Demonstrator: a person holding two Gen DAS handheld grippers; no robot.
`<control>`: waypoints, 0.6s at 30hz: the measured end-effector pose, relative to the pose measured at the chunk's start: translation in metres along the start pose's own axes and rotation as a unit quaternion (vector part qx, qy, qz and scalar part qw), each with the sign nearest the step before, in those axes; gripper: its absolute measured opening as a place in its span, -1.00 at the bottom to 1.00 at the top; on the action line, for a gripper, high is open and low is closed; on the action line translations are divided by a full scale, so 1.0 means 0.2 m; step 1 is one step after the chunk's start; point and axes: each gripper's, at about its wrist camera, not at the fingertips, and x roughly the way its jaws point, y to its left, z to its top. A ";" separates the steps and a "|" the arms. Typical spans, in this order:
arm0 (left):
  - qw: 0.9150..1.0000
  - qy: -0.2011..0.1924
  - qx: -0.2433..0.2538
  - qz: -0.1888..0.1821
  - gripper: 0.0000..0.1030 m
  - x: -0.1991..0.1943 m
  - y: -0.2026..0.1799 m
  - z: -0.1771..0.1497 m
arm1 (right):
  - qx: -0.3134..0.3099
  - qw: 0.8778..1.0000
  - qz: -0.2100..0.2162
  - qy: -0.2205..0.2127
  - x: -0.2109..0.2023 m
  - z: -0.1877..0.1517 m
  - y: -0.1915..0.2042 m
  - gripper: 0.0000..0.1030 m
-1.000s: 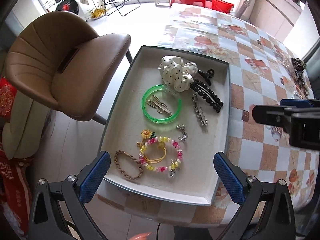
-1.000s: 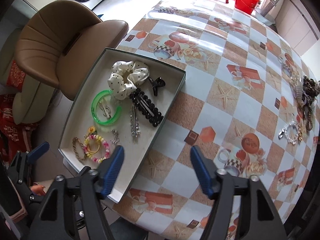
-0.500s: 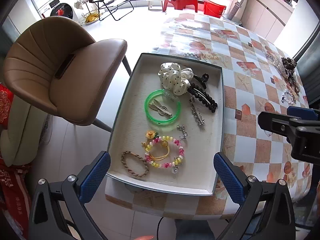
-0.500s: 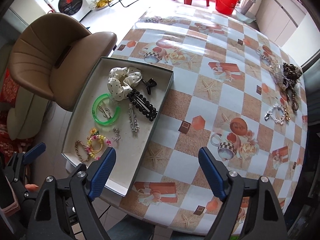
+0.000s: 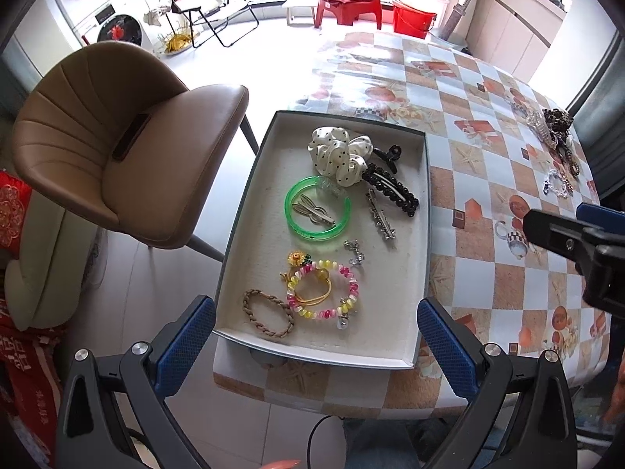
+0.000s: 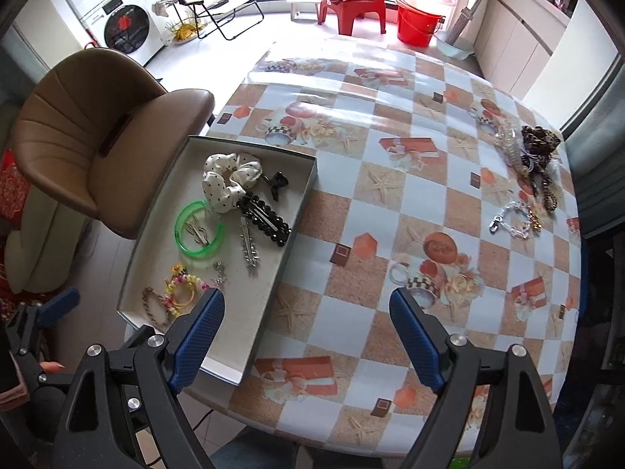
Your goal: Organize jewelry
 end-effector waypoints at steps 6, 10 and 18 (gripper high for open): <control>1.000 -0.001 0.000 -0.001 1.00 -0.11 -0.01 -0.07 | 0.005 1.000 0.023 0.018 -0.08 -0.07 -0.01 0.71; 1.000 -0.008 0.008 0.003 1.00 -0.18 0.01 -0.10 | -0.006 1.000 0.010 0.008 -0.16 -0.13 0.01 0.71; 0.999 0.006 0.031 -0.008 1.00 -0.21 0.12 -0.10 | 0.013 1.000 -0.015 -0.010 -0.24 -0.19 0.07 0.72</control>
